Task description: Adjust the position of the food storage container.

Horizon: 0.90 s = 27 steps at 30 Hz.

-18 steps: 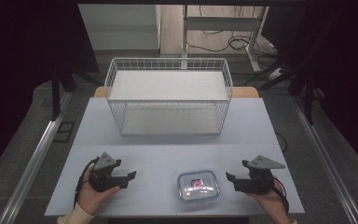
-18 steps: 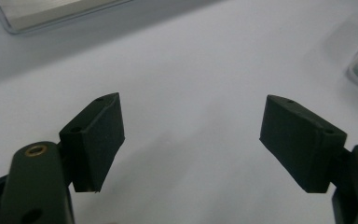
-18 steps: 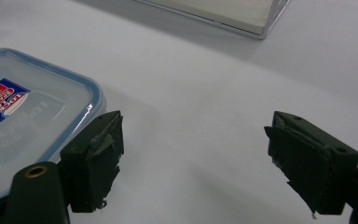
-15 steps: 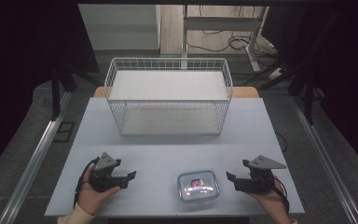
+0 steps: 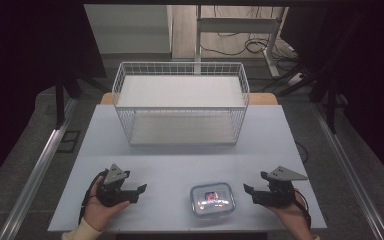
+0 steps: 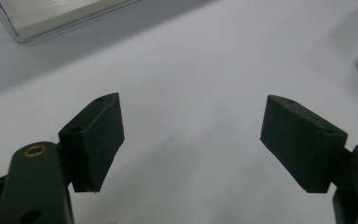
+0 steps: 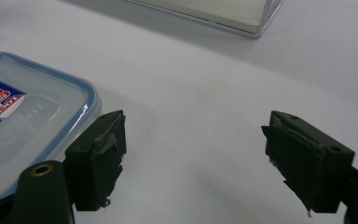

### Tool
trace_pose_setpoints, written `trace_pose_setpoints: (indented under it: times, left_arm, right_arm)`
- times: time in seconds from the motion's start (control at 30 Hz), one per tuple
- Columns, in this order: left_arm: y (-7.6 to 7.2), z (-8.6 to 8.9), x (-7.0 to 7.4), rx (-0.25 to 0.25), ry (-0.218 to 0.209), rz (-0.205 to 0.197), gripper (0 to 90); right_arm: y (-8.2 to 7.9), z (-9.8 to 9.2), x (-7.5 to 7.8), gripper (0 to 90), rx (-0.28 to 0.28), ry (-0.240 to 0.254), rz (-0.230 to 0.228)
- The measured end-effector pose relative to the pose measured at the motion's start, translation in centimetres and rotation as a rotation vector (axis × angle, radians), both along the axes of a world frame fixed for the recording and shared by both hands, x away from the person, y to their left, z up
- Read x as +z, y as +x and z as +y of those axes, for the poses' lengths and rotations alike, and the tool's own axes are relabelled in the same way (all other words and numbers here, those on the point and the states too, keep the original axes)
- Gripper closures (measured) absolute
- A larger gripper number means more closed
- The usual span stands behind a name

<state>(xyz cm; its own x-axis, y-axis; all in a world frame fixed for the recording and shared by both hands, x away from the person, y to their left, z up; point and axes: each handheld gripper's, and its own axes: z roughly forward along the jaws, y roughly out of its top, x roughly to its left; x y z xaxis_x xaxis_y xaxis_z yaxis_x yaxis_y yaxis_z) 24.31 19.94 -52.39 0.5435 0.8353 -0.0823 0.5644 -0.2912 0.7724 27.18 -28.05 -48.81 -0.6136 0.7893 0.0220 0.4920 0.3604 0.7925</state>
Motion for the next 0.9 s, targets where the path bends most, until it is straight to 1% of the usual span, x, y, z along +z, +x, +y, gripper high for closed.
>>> trace_pose_setpoints:
  times: [0.27, 0.4, 0.47, 0.53, 0.57, 0.6, 0.67, 0.7, 0.73, 0.77, 0.8, 0.83, 0.87, 0.9]
  left_arm:
    - [0.0, 0.0, 0.0, -0.002, 0.000, 0.001, 20.8]
    - [0.0, 0.0, 0.0, -0.002, 0.001, 0.002, 20.8]
    - [0.0, 0.0, 0.0, 0.000, 0.001, 0.002, 20.8]
    - [0.0, -0.1, 0.0, 0.000, 0.003, 0.004, 20.8]
    - [0.0, -0.1, 0.0, 0.000, 0.004, 0.003, 20.8]
    - [0.0, -0.1, 0.0, 0.000, 0.004, 0.003, 20.8]
    - [0.0, -0.1, 0.0, 0.000, 0.004, 0.003, 20.8]
    - [0.0, -0.1, 0.0, 0.001, 0.004, 0.003, 20.8]
    - [0.0, -0.1, 0.0, 0.001, 0.003, 0.002, 20.8]
    - [0.0, -0.1, 0.0, 0.002, 0.003, 0.002, 20.8]
    - [0.1, -0.1, 0.0, 0.002, 0.003, 0.003, 20.8]
    - [0.1, -0.1, -0.1, 0.002, 0.004, 0.003, 20.8]
    - [0.1, -0.1, -0.1, 0.002, 0.004, 0.003, 20.8]
    - [0.1, -0.1, -0.1, 0.001, 0.005, 0.004, 20.8]
  right_arm:
    - [-0.2, 0.2, 0.2, 26.3, 0.024, -0.012, -0.002]
    - [-0.2, 0.2, 0.4, 30.1, 0.035, -0.020, 0.006]
    - [-0.2, 0.2, 0.5, 30.1, 0.032, -0.022, 0.007]
    - [-0.2, 0.3, 0.7, 32.3, 0.023, -0.034, -0.003]
    - [-0.2, 0.4, 0.9, 34.1, 0.030, -0.043, -0.008]
    - [-0.3, 0.5, 1.2, 37.2, 0.048, -0.040, -0.012]
    - [-0.4, 0.5, 1.5, 41.1, 0.075, -0.032, 0.001]
    - [-0.4, 0.5, 1.5, 41.1, 0.075, -0.032, 0.001]
    - [-0.5, 0.5, 1.7, 42.8, 0.092, -0.027, 0.008]
    - [-0.8, 0.8, 2.0, 46.6, 0.128, -0.026, 0.022]
    - [-0.8, 0.8, 2.0, 46.6, 0.128, -0.026, 0.022]
    - [-1.2, 1.2, 2.4, 51.6, 0.161, -0.036, 0.017]
    - [-1.5, 1.4, 2.7, 54.1, 0.186, -0.041, 0.013]
    - [-1.5, 1.4, 2.7, 54.1, 0.186, -0.041, 0.013]
